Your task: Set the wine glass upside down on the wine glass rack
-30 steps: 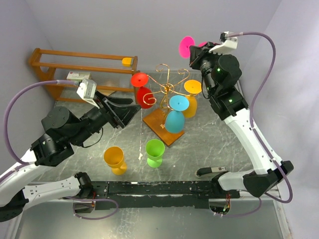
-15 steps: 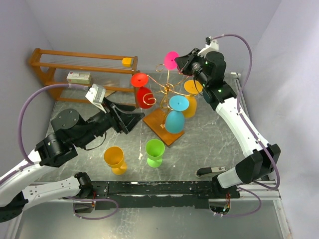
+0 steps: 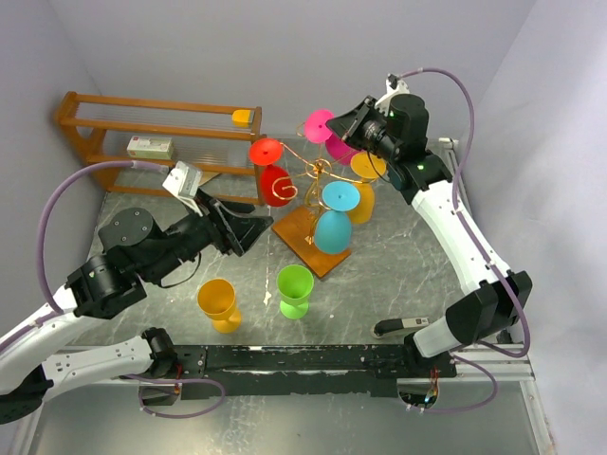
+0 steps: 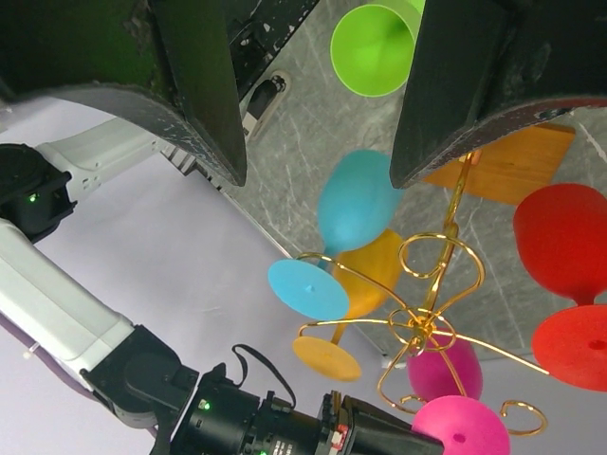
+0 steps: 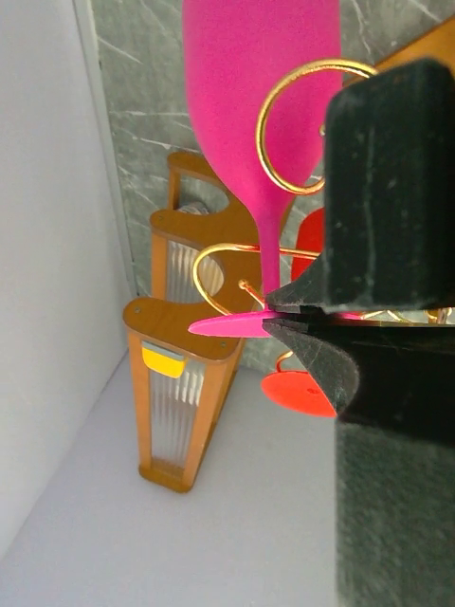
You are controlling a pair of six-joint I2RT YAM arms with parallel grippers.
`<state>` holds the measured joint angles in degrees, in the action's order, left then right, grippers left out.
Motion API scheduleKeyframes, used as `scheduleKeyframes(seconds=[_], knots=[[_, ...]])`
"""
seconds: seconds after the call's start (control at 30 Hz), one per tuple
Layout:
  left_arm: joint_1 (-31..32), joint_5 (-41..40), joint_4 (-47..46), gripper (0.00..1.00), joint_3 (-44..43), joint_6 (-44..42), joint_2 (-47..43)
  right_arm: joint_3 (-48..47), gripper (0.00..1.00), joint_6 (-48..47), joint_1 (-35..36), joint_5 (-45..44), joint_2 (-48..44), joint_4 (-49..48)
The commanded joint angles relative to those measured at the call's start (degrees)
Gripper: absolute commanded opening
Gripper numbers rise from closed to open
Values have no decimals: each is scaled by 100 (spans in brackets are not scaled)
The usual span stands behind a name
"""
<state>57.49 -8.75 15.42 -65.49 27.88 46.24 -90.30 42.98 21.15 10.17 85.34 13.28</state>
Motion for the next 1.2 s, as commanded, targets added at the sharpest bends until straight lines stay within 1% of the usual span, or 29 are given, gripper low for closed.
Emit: scheduleKeyframes(seconds=[0.0, 0.1, 0.2, 0.3, 0.43, 0.6, 0.8, 1.0, 1.17], knots=[[12, -125, 245, 73, 44, 9, -41, 237, 0, 421, -45, 215, -227, -27], [8, -264, 319, 75, 174, 92, -171, 373, 0, 612, -43, 273, -317, -41], [7, -372, 387, 76, 225, 89, -251, 288, 0, 634, -49, 271, -268, 239], [10, -452, 443, 76, 225, 65, -296, 232, 0, 594, -49, 63, -323, 504], [14, -593, 468, 76, 336, 36, -370, 328, 0, 589, -49, -65, -484, 628], [7, -646, 508, 76, 427, 41, -414, 155, 0, 517, -47, -373, -522, 1032], [10, -631, 491, 76, 539, 103, -448, 210, 0, 552, -49, -785, -688, 1090], [8, -521, 488, 76, 590, 129, -480, 360, 0, 462, -49, -1031, -877, 916], [8, -575, 516, 76, 617, 103, -534, 287, 0, 406, -58, -1325, -894, 991]])
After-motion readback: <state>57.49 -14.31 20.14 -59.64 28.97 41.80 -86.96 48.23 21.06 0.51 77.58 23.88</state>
